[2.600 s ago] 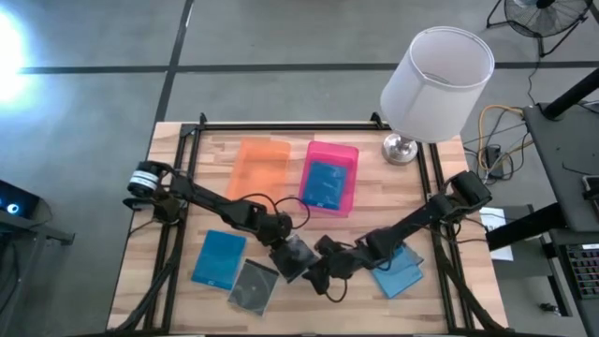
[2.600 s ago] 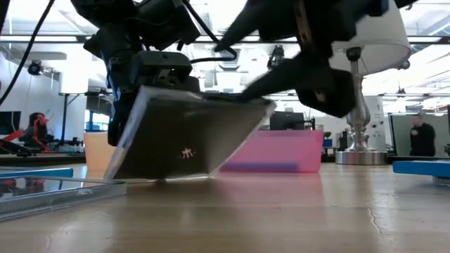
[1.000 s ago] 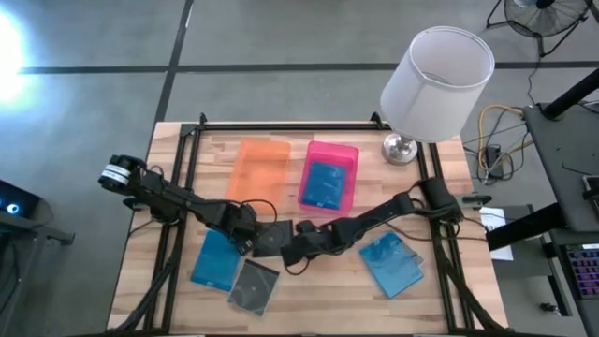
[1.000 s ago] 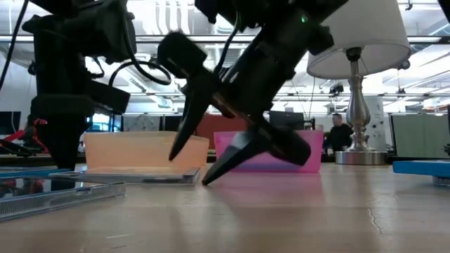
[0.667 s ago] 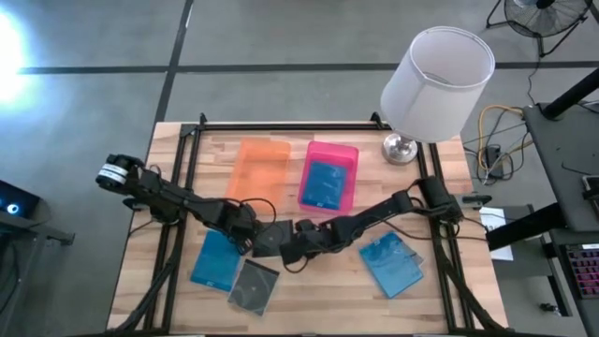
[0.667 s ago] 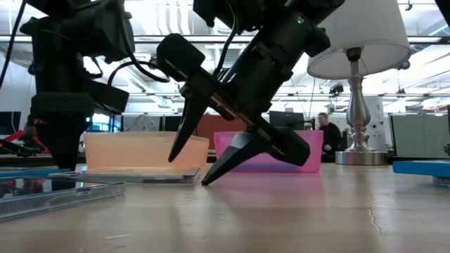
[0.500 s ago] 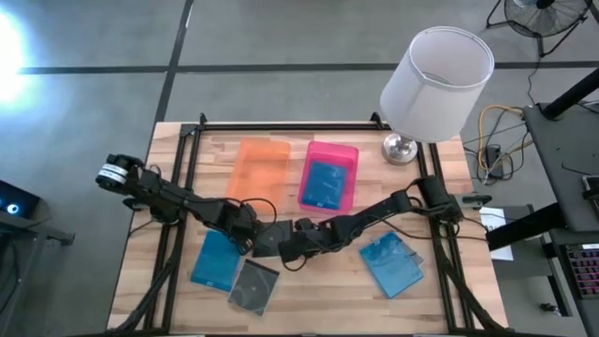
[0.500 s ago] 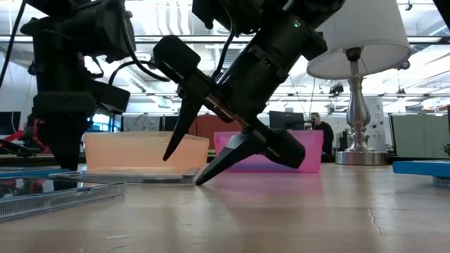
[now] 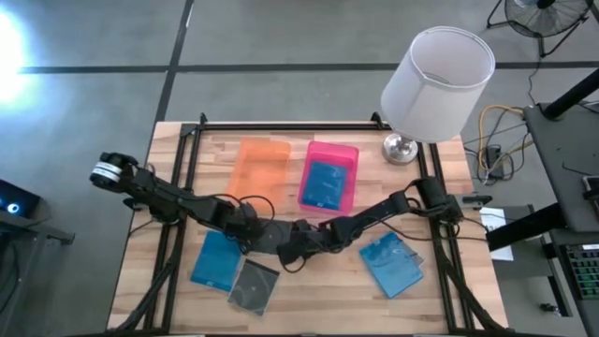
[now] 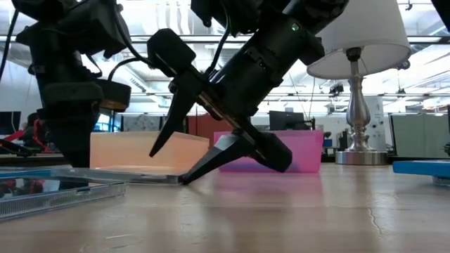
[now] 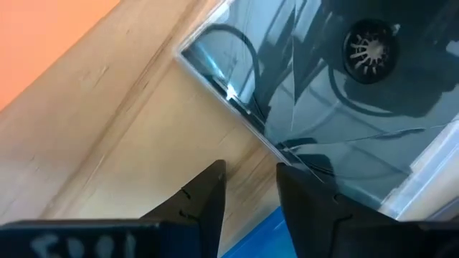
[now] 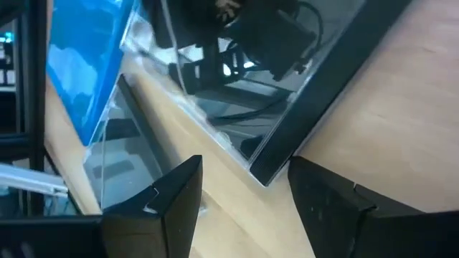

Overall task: Pick & place jewel cases by type
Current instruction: Put the middle black CD case into the orange bin

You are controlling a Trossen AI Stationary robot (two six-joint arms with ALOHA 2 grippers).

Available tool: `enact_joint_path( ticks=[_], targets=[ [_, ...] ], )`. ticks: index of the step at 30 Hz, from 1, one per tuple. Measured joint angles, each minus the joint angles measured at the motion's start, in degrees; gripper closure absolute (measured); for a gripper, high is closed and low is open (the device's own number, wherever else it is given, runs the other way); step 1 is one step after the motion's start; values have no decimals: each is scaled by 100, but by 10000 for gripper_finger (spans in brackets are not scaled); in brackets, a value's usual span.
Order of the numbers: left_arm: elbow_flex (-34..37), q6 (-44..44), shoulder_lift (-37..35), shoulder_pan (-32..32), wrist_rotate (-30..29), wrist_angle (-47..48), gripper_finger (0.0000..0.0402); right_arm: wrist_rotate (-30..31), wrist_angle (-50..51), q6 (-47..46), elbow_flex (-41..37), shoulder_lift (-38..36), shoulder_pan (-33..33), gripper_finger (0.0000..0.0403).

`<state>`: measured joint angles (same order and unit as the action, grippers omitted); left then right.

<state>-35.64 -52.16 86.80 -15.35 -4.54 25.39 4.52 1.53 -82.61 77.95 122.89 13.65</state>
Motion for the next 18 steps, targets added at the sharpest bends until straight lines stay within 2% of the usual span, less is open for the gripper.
enact_joint_path(
  ticks=[11, 18],
  targets=[
    [18, -70, 4, 2, 53, -92, 285, 132, -399, 420, 16, -496, 116, 202],
    [9, -149, 11, 0, 159, -343, 284, 1043, -477, 1067, 149, -830, 36, 202]
  ],
)
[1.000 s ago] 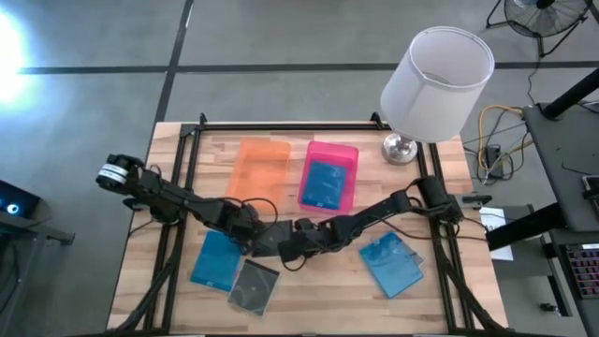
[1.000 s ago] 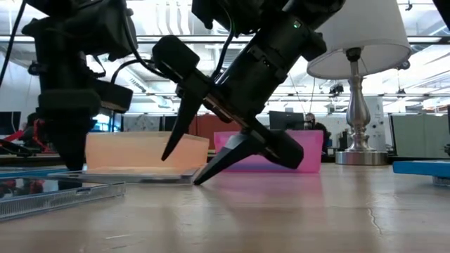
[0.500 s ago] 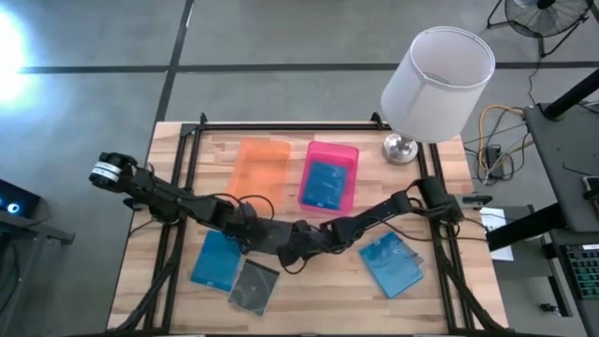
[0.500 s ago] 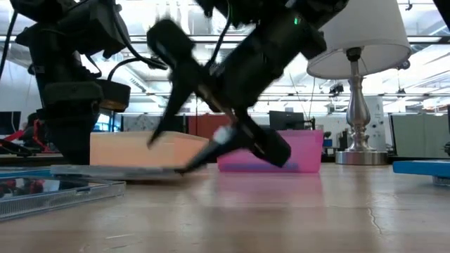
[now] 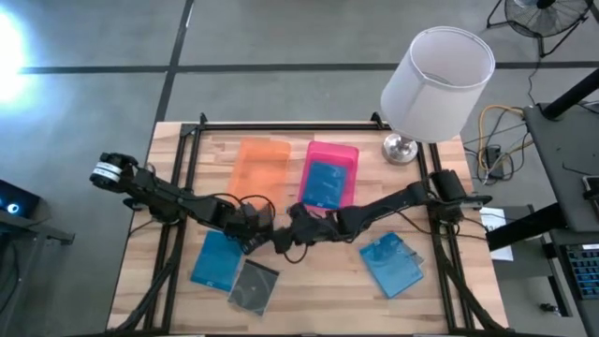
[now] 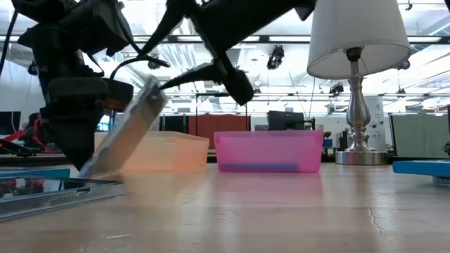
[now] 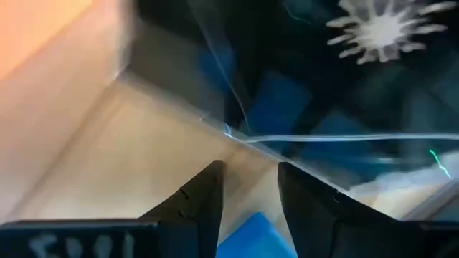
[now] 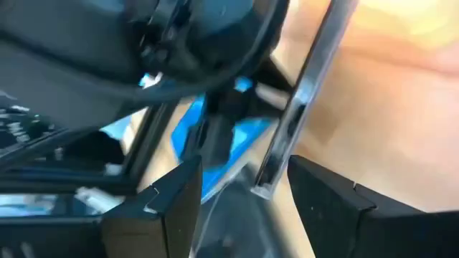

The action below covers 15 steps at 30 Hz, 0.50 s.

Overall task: Pick & place jewel cases by type
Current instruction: Put the middle black CD case into the orange bin

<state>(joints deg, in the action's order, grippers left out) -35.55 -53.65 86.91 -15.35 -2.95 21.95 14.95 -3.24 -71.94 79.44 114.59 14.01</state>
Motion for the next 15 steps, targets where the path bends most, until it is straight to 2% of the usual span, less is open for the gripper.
enact_joint_path(
  ticks=[7, 15],
  targets=[
    [-139, -89, 0, -9, 95, -339, 284, -112, 47, 189, 163, 117, -149, 202],
    [-289, -252, 0, -13, -96, -489, 284, -179, 65, 320, 181, 152, -329, 202]
  ],
)
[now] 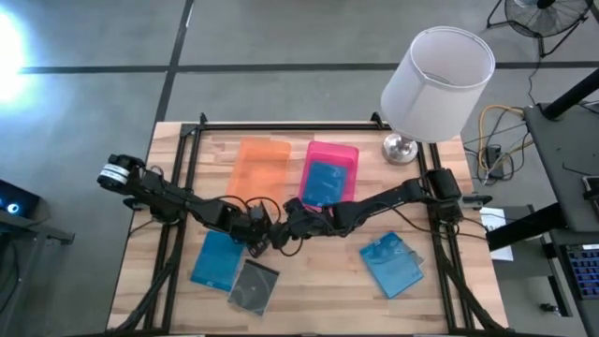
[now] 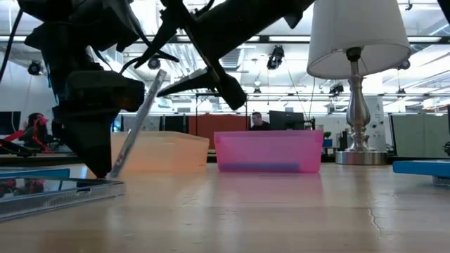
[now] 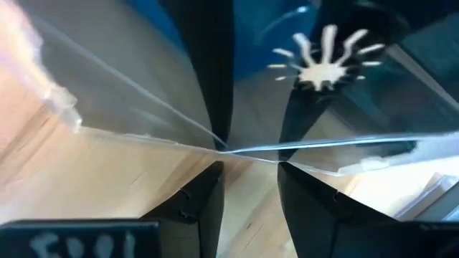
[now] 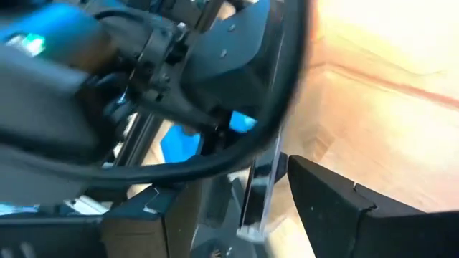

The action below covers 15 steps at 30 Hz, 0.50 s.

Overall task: Pick & place jewel cases by type
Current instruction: Put the middle black CD case into the orange bin

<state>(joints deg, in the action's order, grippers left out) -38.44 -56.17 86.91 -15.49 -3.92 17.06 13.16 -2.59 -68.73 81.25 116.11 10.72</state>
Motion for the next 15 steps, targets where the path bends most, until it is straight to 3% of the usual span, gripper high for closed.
enact_joint_path(
  ticks=[15],
  targets=[
    [84, -471, 11, 26, -834, -621, 285, -23, 81, 714, 117, -11, -377, 202]
  ],
)
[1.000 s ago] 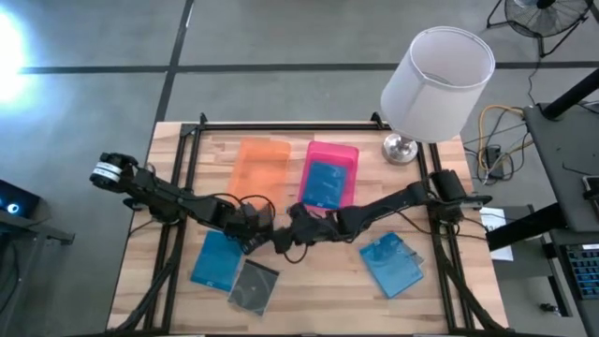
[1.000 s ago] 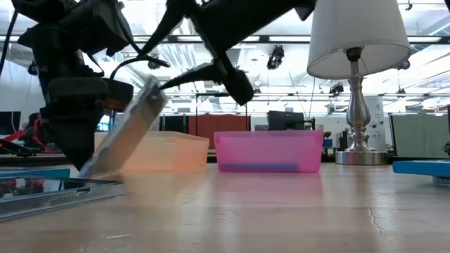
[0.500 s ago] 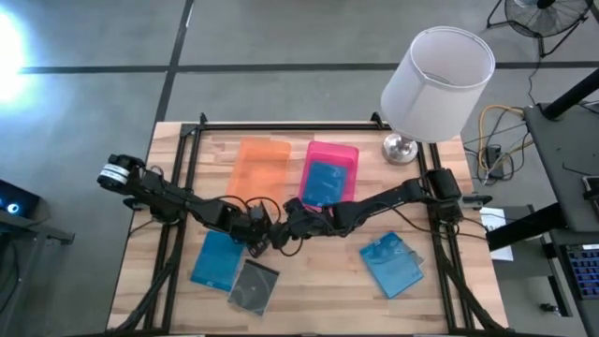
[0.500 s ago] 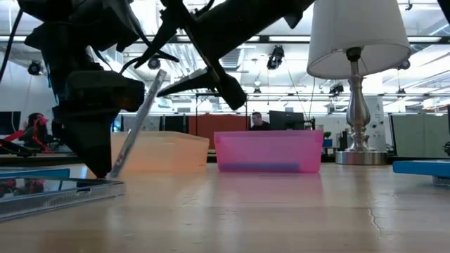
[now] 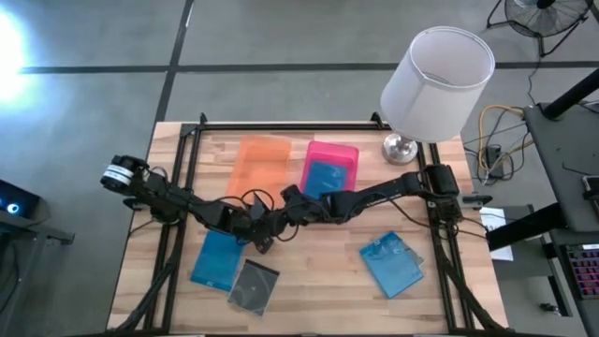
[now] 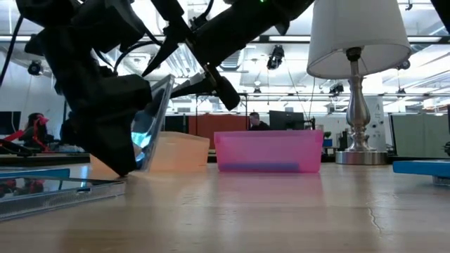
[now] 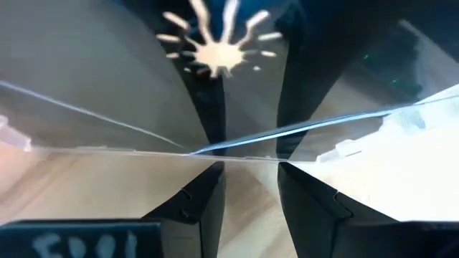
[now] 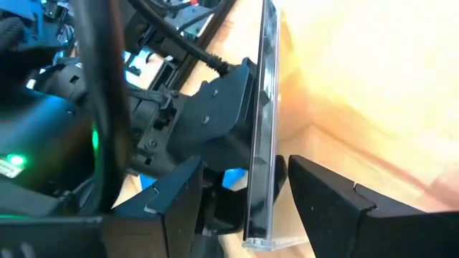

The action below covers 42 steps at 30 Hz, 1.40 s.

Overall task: Pick & place jewel cases by type
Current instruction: Put the middle black CD case into the orange bin

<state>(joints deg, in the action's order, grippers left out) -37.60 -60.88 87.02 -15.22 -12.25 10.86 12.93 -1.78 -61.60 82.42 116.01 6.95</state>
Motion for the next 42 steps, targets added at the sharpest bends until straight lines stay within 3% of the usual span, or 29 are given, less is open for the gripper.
enact_joint_path(
  ticks=[9, 14, 27, 29, 35, 42],
  targets=[
    [113, -53, -7, -163, -386, -89, 285, -293, 898, 359, 6, -13, -12, 202],
    [139, 253, 2, -242, -611, -641, 285, -270, 1034, 437, 6, -13, -17, 214],
    [130, 202, -74, -411, -740, -763, 284, 139, 1059, 1101, 3, -11, -129, 374],
    [130, 73, -198, -549, -805, -773, 284, 74, 1063, 1125, 3, -11, -132, 382],
    [122, -536, -971, -1206, -1715, -502, 284, -396, 1171, 1038, 3, -43, -104, 382],
    [119, -980, -1944, -1902, -2446, 179, 284, -417, 1323, 485, -16, -562, -63, 383]
  ],
)
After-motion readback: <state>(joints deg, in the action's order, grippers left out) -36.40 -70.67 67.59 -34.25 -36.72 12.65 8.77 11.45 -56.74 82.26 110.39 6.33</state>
